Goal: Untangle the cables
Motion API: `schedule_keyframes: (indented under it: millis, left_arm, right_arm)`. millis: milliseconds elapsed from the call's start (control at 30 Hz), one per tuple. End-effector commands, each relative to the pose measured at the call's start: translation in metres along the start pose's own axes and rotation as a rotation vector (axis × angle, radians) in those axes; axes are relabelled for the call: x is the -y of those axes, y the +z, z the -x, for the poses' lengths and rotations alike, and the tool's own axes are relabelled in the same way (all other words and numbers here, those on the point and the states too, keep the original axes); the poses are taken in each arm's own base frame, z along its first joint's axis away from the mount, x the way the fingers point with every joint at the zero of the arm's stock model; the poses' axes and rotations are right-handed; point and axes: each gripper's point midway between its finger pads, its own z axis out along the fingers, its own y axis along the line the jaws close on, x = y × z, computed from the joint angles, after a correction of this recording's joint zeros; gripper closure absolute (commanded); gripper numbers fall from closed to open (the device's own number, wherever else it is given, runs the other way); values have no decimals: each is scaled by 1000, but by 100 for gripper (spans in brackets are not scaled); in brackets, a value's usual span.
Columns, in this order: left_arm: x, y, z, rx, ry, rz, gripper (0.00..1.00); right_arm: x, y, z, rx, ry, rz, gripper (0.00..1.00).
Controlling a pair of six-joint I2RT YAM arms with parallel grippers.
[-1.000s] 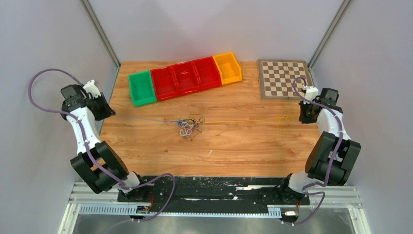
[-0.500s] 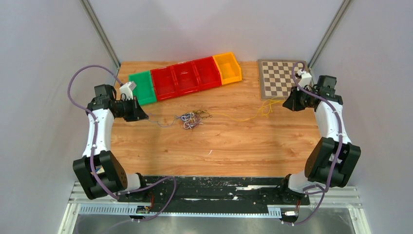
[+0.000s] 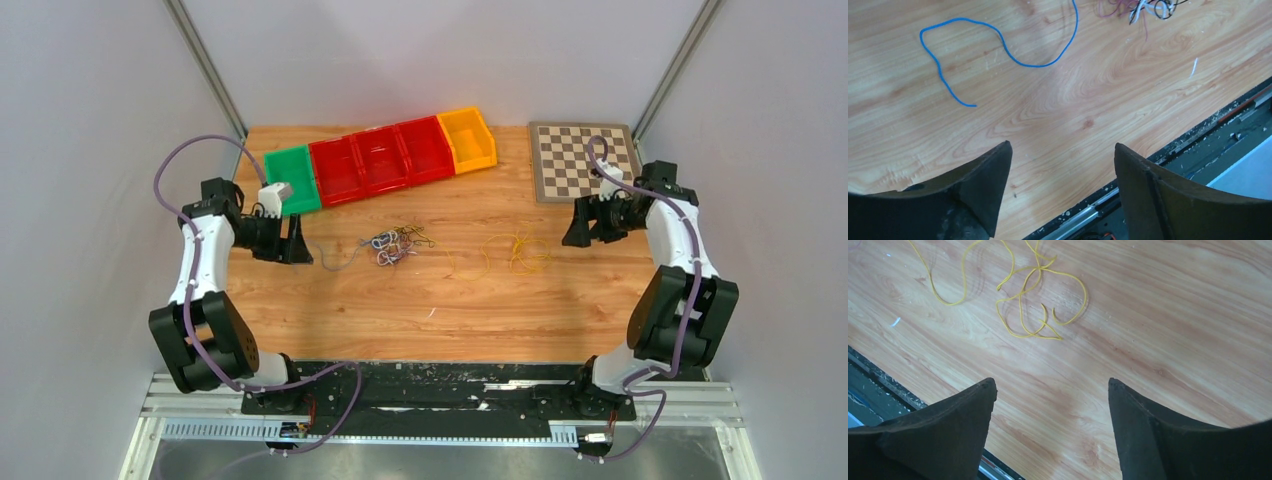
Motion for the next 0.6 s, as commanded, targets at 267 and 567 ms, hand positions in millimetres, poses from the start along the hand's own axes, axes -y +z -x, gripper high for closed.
schedule_keyframes:
  millis: [267,567]
  left_arm:
    - [42,-29,48,183,171,-108,0]
    - [61,-30,56,244,223,-62,0]
  right_arm:
    - [-30,56,-4,-97,-185,-34,19]
    - [-44,117,8,-77,-325,-217,0]
